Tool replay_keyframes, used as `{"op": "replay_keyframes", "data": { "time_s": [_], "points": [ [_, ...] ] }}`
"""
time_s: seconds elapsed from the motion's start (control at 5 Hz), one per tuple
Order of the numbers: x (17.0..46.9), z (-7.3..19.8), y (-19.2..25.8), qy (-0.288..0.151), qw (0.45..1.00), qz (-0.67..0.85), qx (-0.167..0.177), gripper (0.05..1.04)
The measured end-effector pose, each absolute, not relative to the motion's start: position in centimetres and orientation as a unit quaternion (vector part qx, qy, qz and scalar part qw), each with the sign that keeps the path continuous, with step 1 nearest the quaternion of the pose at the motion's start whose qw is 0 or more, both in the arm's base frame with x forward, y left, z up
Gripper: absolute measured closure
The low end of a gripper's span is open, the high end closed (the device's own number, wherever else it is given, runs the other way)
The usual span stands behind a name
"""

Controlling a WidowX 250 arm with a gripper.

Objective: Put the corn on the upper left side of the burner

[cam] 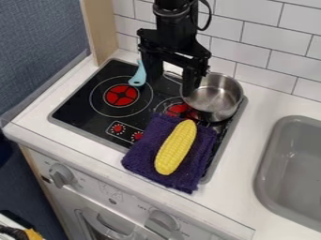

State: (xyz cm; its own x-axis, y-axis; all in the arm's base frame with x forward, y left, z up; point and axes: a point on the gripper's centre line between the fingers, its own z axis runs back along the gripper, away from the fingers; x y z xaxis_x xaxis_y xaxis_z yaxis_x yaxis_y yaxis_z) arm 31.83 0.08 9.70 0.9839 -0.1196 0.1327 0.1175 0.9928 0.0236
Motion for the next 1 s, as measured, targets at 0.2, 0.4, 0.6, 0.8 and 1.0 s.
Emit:
{"op": "replay_keyframes", "data": {
  "time_s": [0.2,0.4,0.6,0.8,1.0],
  "points": [
    [31.5,8.7,0.0,-0.052,0.997,-0.060,0.007,0.083],
    [29.4,7.0,-1.7,-0.031,0.996,-0.089,0.006,0.083],
    [27.9,7.4,-3.6,-0.041,0.992,-0.115,0.018,0.083],
    [27.3,6.7,-4.2,-0.037,0.992,-0.113,0.027,0.083],
    [26.9,3.3,-3.8,0.009,0.994,-0.101,0.038,0.083]
  ]
}}
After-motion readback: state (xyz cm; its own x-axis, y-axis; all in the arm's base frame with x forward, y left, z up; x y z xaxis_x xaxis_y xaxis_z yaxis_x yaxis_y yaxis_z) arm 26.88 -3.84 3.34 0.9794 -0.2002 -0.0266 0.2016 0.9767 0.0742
